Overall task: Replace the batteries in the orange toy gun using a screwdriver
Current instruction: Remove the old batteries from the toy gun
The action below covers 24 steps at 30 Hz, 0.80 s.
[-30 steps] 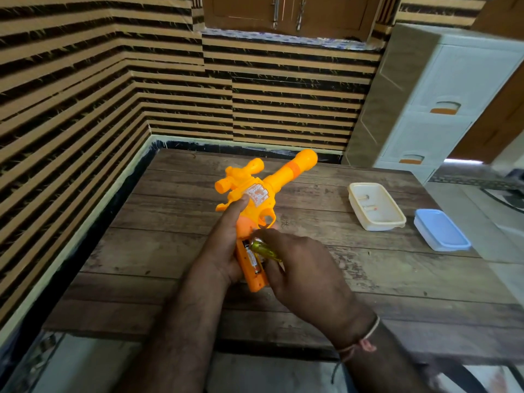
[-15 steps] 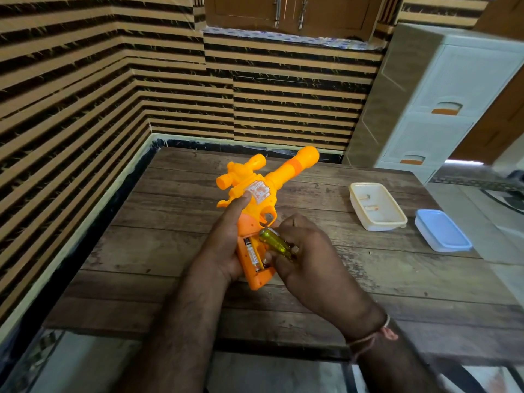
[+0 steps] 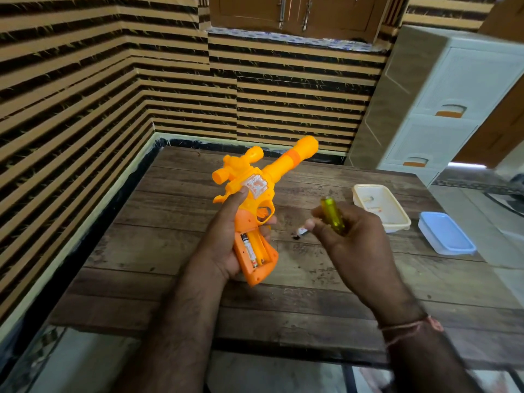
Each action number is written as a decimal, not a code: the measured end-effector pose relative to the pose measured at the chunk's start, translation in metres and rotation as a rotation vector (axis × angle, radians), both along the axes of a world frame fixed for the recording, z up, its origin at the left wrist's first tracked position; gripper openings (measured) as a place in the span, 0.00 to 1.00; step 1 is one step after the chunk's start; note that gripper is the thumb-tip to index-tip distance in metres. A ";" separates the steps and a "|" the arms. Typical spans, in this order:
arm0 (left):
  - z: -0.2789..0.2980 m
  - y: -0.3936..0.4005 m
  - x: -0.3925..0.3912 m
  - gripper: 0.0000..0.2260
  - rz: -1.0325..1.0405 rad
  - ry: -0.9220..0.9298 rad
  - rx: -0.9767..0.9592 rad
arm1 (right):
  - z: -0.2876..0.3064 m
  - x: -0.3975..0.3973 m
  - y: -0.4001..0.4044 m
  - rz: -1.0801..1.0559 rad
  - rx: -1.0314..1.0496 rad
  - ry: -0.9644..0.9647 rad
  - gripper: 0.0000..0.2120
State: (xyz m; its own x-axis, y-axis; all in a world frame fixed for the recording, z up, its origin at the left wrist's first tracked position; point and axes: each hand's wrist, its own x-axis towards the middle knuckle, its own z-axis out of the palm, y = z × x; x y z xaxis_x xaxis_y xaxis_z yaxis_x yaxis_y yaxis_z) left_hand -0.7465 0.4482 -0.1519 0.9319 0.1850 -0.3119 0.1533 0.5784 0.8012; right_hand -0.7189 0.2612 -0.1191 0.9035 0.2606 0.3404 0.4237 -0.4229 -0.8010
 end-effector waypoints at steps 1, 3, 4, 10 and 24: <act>0.001 0.003 0.000 0.20 0.018 -0.013 0.001 | -0.004 0.005 -0.006 -0.045 -0.019 0.042 0.04; 0.001 0.008 -0.001 0.19 0.054 -0.044 -0.014 | -0.015 0.012 -0.016 -0.093 -0.025 0.169 0.06; 0.001 0.009 -0.002 0.20 0.067 -0.056 -0.025 | -0.020 0.013 -0.018 -0.109 0.013 0.246 0.06; 0.003 0.007 -0.003 0.21 0.056 -0.064 -0.041 | -0.043 0.015 -0.011 -0.106 0.142 0.461 0.07; 0.005 0.002 -0.003 0.18 0.071 -0.045 0.003 | -0.066 0.016 -0.010 -0.107 -0.359 0.343 0.10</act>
